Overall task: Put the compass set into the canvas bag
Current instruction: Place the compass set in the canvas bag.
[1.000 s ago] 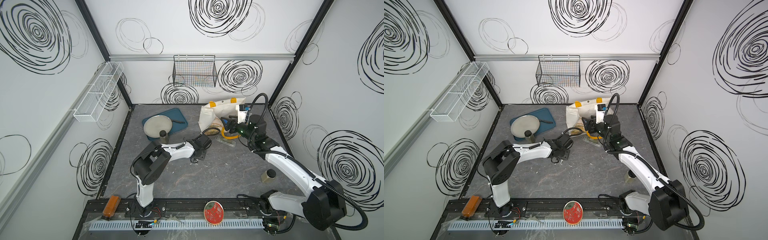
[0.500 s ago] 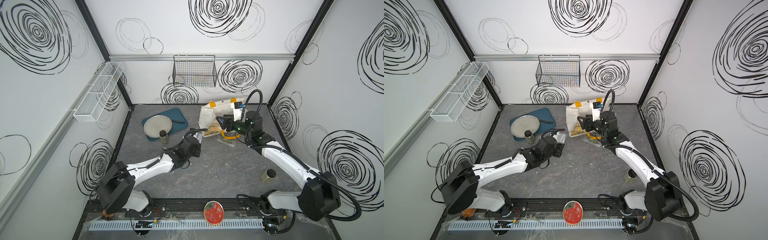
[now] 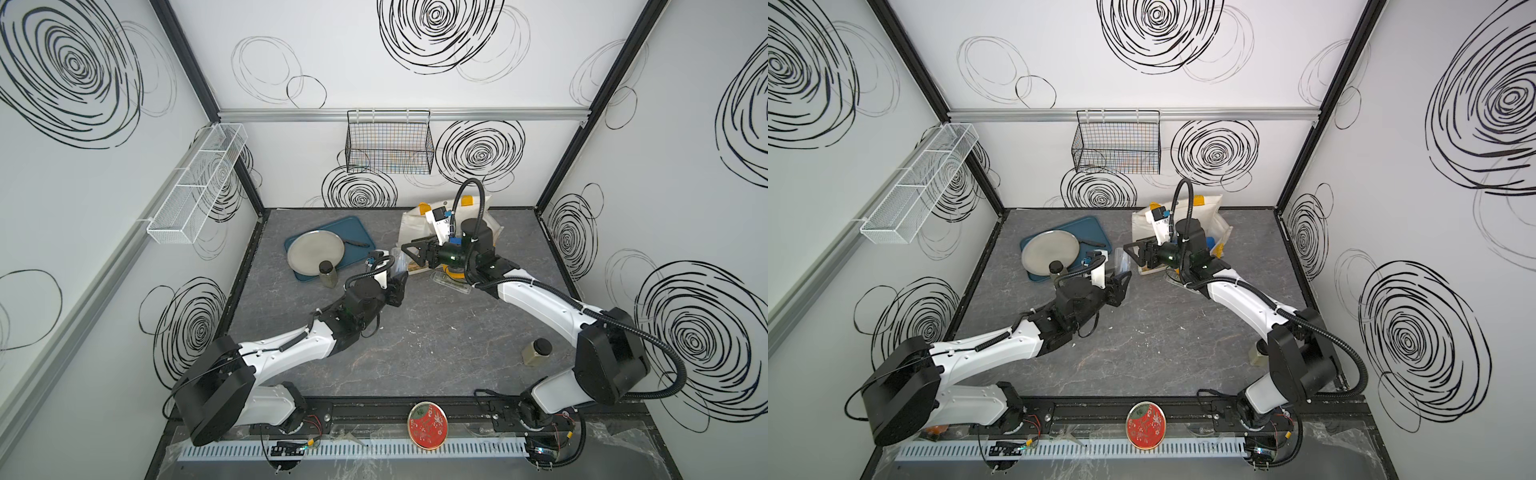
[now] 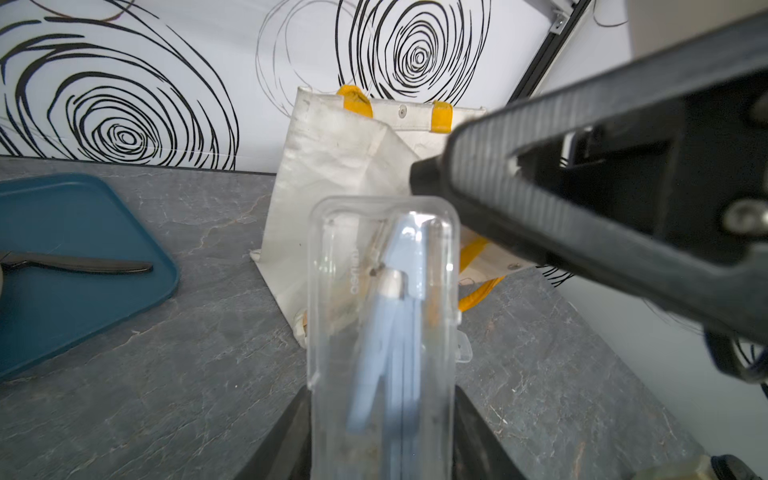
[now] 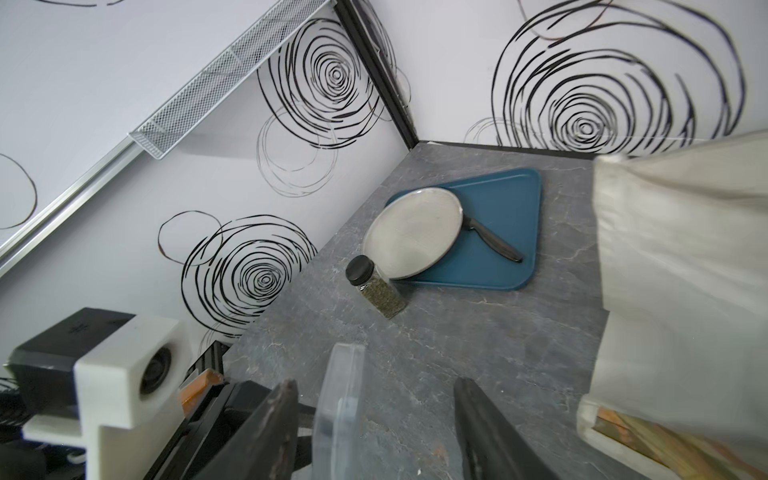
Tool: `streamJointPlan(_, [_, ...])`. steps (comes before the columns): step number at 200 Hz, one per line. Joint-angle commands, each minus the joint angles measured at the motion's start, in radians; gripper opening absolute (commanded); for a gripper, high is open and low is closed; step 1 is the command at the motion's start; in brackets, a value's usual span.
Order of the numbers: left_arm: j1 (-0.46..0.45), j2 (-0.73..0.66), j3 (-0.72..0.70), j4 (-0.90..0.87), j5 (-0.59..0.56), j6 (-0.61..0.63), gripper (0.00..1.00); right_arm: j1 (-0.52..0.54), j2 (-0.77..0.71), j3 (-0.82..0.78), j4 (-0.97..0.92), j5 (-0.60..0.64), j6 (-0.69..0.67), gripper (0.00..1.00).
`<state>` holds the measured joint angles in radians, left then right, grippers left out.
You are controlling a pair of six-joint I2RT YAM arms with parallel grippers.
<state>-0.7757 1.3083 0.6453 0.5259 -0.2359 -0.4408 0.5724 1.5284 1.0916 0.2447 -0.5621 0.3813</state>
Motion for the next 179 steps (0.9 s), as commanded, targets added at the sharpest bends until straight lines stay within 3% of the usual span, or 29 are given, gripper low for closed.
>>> streamJointPlan(1, [0.007, 0.003, 0.002, 0.095, 0.0, 0.01, 0.45, 0.032, 0.023, 0.037, 0.023, -0.018, 0.009, 0.62])
streamJointPlan(23, [0.007, 0.005, 0.002, 0.081, -0.011, 0.013, 0.45, 0.05, 0.045, 0.039, 0.055, -0.018, 0.03, 0.58])
streamJointPlan(122, [-0.014, 0.025, 0.057, -0.084, -0.142, 0.082, 0.45, 0.076, 0.123, 0.078, 0.091, -0.009, 0.107, 0.19])
streamJointPlan(153, [-0.023, 0.032, 0.062, -0.087, -0.154, 0.092, 0.45, 0.081, 0.137, 0.087, 0.09, 0.001, 0.113, 0.13])
streamJointPlan(168, [-0.022, 0.034, 0.06, -0.089, -0.157, 0.093, 0.48, 0.081, 0.142, 0.092, 0.093, 0.002, 0.114, 0.11])
streamJointPlan(179, [-0.023, 0.034, 0.059, -0.089, -0.162, 0.093, 0.59, 0.081, 0.144, 0.096, 0.092, 0.002, 0.114, 0.11])
